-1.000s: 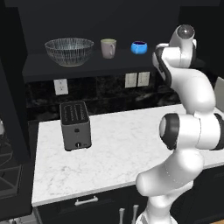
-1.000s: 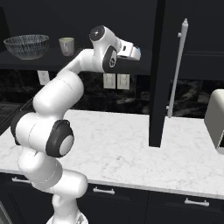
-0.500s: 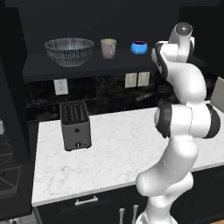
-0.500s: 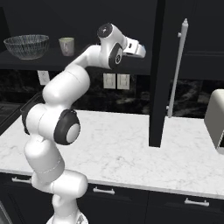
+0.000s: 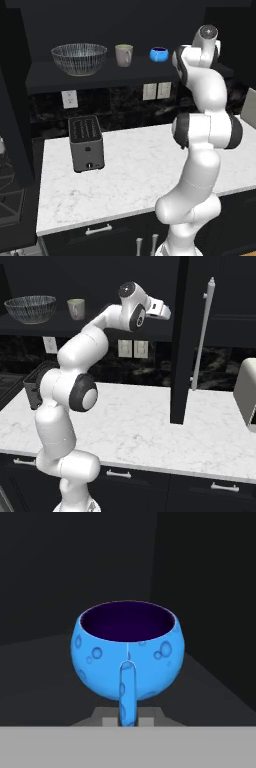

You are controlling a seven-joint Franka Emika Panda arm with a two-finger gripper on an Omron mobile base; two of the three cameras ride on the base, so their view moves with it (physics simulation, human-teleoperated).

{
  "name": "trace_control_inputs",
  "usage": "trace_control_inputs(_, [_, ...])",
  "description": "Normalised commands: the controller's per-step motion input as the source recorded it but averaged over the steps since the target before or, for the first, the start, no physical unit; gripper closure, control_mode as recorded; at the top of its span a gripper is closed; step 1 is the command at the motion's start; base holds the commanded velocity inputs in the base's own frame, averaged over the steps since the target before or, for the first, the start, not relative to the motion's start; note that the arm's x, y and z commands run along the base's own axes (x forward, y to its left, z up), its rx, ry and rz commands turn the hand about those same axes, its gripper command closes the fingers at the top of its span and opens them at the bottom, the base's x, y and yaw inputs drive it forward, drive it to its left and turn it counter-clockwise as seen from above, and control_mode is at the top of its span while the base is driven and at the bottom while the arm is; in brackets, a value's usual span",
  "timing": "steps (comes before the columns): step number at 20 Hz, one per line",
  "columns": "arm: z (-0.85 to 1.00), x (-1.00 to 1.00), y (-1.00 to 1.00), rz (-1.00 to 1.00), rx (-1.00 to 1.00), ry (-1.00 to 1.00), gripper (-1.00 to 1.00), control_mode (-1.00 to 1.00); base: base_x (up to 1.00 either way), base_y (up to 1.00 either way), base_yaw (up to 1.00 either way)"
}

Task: Gather all objects into one cabinet and sort the glasses and bowls to opposite sides.

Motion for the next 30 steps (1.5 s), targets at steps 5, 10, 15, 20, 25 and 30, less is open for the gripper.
trace_control_inputs(5, [0.00, 0.25, -0.09, -0.01, 0.00, 0.00, 1.00, -1.00, 0.00, 0.00, 0.00])
trace_control_inputs(10, [0.00, 0.02, -0.20, -0.04, 0.00, 0.00, 1.00, -1.00, 0.00, 0.00, 0.00])
trace_control_inputs(15, [0.00, 0.00, -0.06, -0.02, 0.00, 0.00, 1.00, -1.00, 0.00, 0.00, 0.00])
trace_control_inputs(20, [-0.06, 0.00, 0.00, 0.00, 0.00, 0.00, 1.00, -1.00, 0.00, 0.00, 0.00])
trace_control_inputs(25, [-0.08, 0.00, 0.00, 0.00, 0.00, 0.00, -1.00, -1.00, 0.00, 0.00, 0.00])
trace_control_inputs(30, [0.00, 0.00, 0.00, 0.00, 0.00, 0.00, -1.00, -1.00, 0.00, 0.00, 0.00])
